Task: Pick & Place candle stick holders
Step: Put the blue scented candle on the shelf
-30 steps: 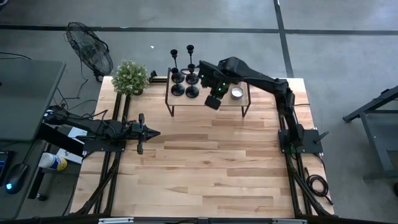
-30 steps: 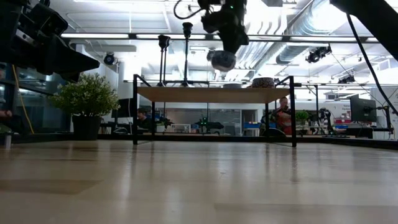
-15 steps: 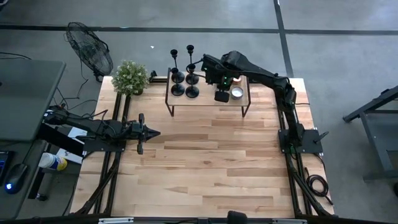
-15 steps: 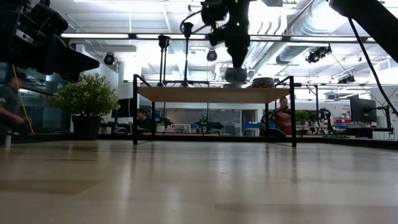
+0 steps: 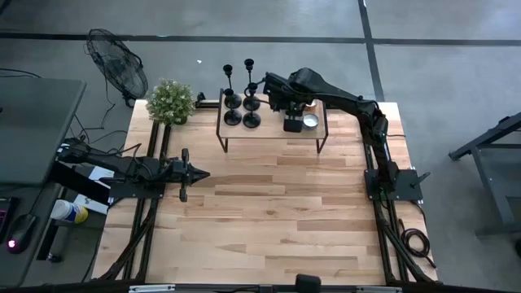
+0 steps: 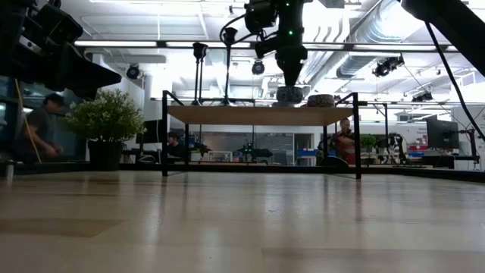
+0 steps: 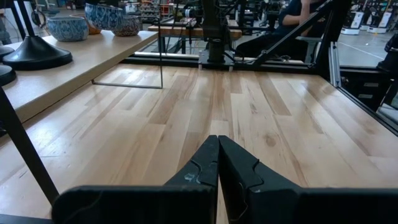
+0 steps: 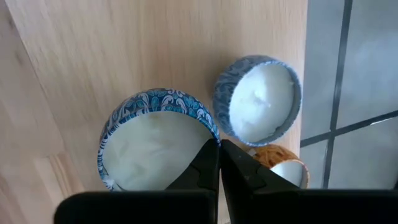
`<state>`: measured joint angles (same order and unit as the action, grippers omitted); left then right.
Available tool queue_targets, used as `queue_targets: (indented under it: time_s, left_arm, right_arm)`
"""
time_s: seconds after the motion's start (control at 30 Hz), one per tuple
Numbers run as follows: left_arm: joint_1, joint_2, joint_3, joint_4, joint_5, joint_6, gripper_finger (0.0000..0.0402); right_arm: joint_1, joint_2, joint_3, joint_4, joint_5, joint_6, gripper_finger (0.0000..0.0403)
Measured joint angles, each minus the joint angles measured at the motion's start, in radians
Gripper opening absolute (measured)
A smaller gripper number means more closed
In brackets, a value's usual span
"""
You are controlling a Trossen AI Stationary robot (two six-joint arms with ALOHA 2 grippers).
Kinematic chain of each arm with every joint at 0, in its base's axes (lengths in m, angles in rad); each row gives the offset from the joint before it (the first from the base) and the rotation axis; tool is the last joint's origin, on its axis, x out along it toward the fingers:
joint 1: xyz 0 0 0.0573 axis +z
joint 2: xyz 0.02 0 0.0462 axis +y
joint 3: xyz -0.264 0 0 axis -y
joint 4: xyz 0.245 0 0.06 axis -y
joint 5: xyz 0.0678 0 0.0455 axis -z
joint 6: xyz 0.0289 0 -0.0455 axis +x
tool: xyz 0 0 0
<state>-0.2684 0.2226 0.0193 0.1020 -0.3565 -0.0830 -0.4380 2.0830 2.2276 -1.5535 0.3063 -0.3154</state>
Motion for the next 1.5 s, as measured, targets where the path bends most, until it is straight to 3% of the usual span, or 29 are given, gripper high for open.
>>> queue_targets:
  time_s: [0.57,1.13,1.5]
  left_arm:
    - [0.0,0.0,0.0,0.0,0.0,0.0,0.0]
    - [0.0,0.0,0.0,0.0,0.006,0.0,0.0]
    - [0.0,0.0,0.0,0.0,0.006,0.0,0.0]
  right_arm:
    - [0.041,-0.046,0.002,-0.016,-0.002,0.035,0.0]
    - [-0.004,-0.061,0.002,-0.017,-0.098,0.591,0.0]
    - [0.039,-0.061,0.002,-0.018,-0.117,0.512,0.0]
